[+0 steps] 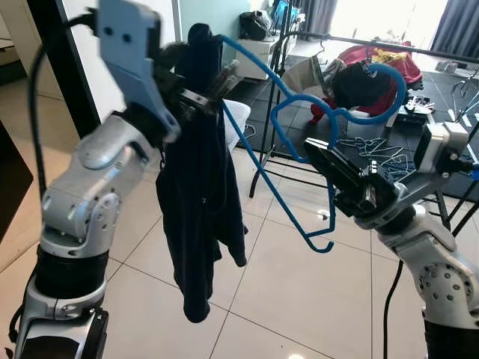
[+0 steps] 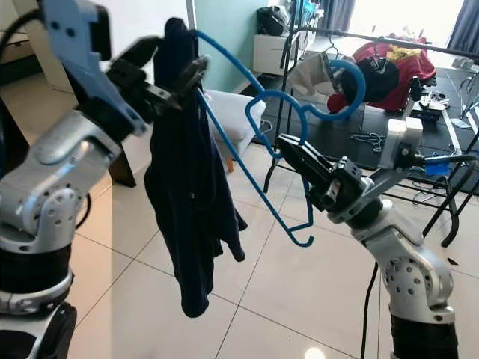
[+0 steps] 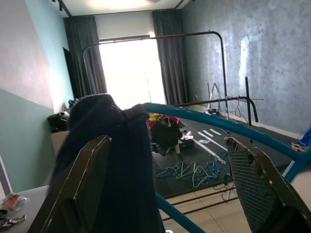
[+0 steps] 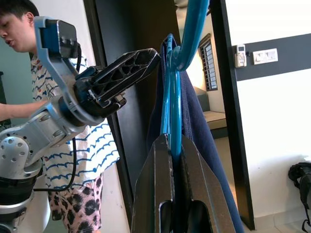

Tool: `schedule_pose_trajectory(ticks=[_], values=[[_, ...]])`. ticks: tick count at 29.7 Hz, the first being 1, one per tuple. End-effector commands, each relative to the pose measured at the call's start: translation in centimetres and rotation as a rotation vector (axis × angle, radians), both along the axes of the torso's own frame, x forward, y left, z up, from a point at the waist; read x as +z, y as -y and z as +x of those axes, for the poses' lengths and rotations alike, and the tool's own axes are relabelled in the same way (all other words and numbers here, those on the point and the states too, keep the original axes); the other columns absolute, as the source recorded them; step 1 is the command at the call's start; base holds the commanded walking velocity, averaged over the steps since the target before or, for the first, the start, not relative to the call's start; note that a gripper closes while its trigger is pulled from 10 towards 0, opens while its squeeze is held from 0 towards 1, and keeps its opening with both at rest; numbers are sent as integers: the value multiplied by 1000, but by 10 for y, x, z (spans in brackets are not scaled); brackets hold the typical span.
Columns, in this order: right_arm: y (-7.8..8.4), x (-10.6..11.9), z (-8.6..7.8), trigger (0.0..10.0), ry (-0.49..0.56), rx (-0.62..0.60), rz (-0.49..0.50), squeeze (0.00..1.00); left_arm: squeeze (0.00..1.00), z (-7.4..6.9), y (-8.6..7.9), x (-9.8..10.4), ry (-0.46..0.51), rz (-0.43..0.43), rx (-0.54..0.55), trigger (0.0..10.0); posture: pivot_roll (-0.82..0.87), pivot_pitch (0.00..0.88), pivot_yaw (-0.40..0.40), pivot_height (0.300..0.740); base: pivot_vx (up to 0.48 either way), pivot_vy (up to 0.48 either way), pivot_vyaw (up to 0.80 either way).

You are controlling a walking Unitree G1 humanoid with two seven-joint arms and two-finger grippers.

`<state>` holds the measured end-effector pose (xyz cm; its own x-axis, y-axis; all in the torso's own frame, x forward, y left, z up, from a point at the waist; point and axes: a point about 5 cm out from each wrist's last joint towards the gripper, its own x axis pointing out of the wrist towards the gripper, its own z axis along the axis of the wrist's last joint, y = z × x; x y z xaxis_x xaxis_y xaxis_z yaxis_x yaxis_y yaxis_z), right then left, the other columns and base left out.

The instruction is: Hang hanger

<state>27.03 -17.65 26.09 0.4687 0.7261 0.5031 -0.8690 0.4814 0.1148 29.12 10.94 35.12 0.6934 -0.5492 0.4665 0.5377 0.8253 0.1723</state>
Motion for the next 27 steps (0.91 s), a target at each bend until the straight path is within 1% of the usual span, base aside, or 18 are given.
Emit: schedule_pose_trajectory(ticks=[1,5,7,8,9,10,13,19,23,24,25,26,27], values=[[1,10,0,10000,59,-8,17,0,0,-2,8,-6,-24,11,-38,10000,66,0,-41,740,0,0,0],[-1,11,1,10000,62,-1,19,0,0,-1,11,-10,-29,27,-28,10000,66,0,-41,740,0,0,0],[-3,11,0,10000,65,11,20,0,0,3,7,-9,-13,30,55,10000,67,0,-40,740,0,0,0],[-3,11,0,10000,65,11,20,0,0,3,7,-9,-13,30,55,10000,67,0,-40,740,0,0,0],[-4,11,-1,10000,66,18,19,0,0,5,3,-8,-6,26,113,10000,67,0,-40,740,0,0,0],[-4,11,-1,10000,66,22,19,0,0,6,0,-7,-3,22,148,10000,67,0,-40,740,0,0,0],[-4,11,-2,10000,69,27,19,0,0,9,-6,-5,8,51,237,10000,64,0,-40,740,0,0,0],[-4,11,-3,10000,71,35,19,0,0,13,-7,-7,15,64,301,10000,61,0,-39,740,0,0,0],[-4,11,-3,10000,71,35,19,0,0,13,-6,-7,16,63,311,10000,60,0,-37,740,0,0,0],[-4,11,-3,10000,71,36,19,0,0,13,-7,-7,17,62,315,8471,60,0,-37,740,0,0,0],[-4,11,-3,10000,71,36,20,0,0,14,-8,-7,19,54,330,4196,60,0,-37,740,0,0,0],[-4,11,-3,10000,71,36,20,0,0,14,-8,-7,19,54,330,4196,60,0,-37,740,0,0,0],[-5,11,-3,10000,72,37,20,0,0,14,-9,-7,18,47,334,0,61,0,-37,740,0,0,0]])
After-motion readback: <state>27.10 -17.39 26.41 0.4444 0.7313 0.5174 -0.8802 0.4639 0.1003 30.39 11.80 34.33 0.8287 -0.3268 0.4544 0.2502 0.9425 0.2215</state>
